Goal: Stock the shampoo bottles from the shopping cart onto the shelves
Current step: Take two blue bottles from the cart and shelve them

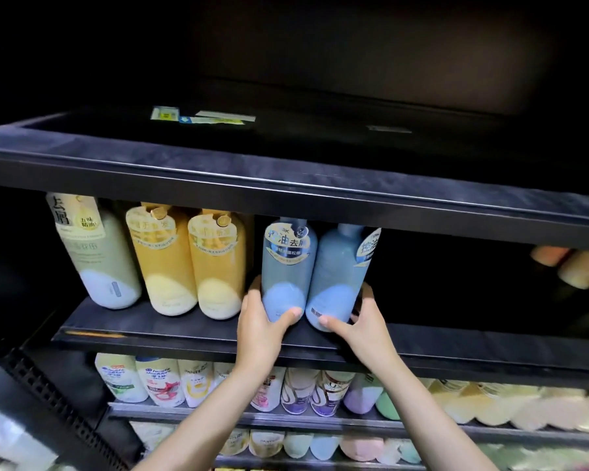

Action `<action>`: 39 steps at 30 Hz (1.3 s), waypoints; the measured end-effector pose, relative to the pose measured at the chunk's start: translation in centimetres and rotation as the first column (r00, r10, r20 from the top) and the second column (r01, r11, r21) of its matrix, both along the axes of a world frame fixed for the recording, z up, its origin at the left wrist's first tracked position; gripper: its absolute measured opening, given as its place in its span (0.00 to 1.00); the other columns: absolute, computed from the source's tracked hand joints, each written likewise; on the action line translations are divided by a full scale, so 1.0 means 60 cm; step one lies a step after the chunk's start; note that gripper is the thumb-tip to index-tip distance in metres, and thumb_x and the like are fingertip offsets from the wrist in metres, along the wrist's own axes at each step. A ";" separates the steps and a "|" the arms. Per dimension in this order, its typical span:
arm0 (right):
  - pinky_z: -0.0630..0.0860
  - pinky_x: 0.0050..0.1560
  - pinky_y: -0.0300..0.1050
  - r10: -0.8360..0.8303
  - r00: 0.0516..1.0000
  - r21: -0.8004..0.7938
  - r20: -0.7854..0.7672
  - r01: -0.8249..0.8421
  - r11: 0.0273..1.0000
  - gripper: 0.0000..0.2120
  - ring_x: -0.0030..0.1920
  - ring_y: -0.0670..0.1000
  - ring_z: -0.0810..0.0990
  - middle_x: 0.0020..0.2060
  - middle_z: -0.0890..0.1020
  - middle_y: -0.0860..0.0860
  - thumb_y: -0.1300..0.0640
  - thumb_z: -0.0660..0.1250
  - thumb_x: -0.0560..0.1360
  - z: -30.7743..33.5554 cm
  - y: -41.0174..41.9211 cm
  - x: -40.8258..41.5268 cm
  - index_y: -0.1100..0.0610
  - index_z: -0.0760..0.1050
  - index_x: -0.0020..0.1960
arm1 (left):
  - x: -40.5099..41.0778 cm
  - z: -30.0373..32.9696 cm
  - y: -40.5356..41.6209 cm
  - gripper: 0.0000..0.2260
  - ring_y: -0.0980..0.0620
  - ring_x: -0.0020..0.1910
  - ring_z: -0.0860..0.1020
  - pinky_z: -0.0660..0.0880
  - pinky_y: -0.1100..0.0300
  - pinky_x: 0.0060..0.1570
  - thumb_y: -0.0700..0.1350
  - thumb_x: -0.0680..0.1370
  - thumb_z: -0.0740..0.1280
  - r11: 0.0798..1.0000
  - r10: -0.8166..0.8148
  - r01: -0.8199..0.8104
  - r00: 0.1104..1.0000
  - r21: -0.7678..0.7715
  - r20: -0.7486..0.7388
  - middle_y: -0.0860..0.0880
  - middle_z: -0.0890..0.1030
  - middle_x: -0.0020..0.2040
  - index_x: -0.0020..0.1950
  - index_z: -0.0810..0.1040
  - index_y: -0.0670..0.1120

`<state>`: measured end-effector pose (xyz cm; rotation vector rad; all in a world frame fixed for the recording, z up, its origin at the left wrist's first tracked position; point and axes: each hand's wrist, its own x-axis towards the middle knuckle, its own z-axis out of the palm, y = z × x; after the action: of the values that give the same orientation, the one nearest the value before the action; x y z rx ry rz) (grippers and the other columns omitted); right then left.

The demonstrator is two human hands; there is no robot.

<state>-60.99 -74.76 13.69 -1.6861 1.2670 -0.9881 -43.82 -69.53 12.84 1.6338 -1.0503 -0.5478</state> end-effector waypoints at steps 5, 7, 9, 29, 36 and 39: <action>0.68 0.48 0.20 -0.023 0.998 -0.026 -0.066 0.021 0.999 0.34 0.56 0.49 0.78 0.57 0.79 0.51 0.65 0.77 0.65 0.008 -0.033 0.017 0.57 0.65 0.66 | 0.012 0.003 -0.042 0.27 0.50 0.52 0.78 0.75 0.57 0.54 0.40 0.69 0.75 0.999 -0.025 0.025 1.000 -0.043 -0.010 0.46 0.80 0.55 0.66 0.70 0.39; 0.67 0.41 0.19 -0.028 0.999 0.029 -0.046 0.029 0.999 0.29 0.57 0.51 0.78 0.58 0.79 0.56 0.66 0.75 0.68 0.013 -0.046 0.027 0.60 0.67 0.65 | 0.011 0.009 -0.055 0.26 0.52 0.51 0.76 0.74 0.57 0.54 0.36 0.70 0.73 0.999 -0.034 0.031 0.997 -0.042 -0.073 0.44 0.80 0.56 0.66 0.70 0.37; 0.69 0.40 0.23 0.006 1.000 0.122 -0.016 -0.004 0.993 0.28 0.57 0.52 0.76 0.62 0.76 0.59 0.67 0.73 0.70 0.025 -0.056 0.038 0.62 0.66 0.67 | 0.014 0.011 -0.070 0.28 0.51 0.56 0.76 0.73 0.58 0.58 0.36 0.70 0.74 0.993 -0.055 0.040 0.988 -0.107 -0.145 0.44 0.78 0.60 0.68 0.69 0.40; 0.78 0.57 0.49 -0.181 0.980 -0.062 0.081 0.186 0.981 0.29 0.52 0.47 0.80 0.53 0.81 0.50 0.57 0.79 0.64 0.009 -0.046 0.022 0.49 0.70 0.61 | 0.022 -0.008 -0.106 0.33 0.52 0.59 0.75 0.69 0.77 0.51 0.42 0.67 0.76 0.964 -0.158 0.109 0.968 -0.242 -0.193 0.50 0.75 0.60 0.68 0.66 0.44; 0.74 0.61 0.45 -0.088 0.992 -0.031 0.091 0.091 0.995 0.38 0.59 0.48 0.76 0.59 0.76 0.49 0.59 0.77 0.68 0.010 -0.053 0.040 0.55 0.61 0.72 | 0.018 -0.017 -0.105 0.35 0.47 0.62 0.74 0.71 0.52 0.64 0.40 0.68 0.76 0.977 -0.099 0.060 0.977 -0.204 -0.188 0.45 0.75 0.64 0.70 0.65 0.43; 0.72 0.64 0.50 -0.082 0.990 0.016 0.113 0.081 0.997 0.36 0.62 0.52 0.75 0.63 0.74 0.54 0.63 0.74 0.70 0.012 -0.058 0.041 0.59 0.58 0.72 | 0.016 -0.016 -0.102 0.34 0.50 0.59 0.74 0.71 0.57 0.60 0.39 0.68 0.76 0.977 -0.082 0.043 0.980 -0.211 -0.179 0.49 0.74 0.61 0.70 0.65 0.43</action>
<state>-58.52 -78.24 14.41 -1.5567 1.2723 -1.1075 -42.85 -75.66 11.89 1.3441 -0.9874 -0.6014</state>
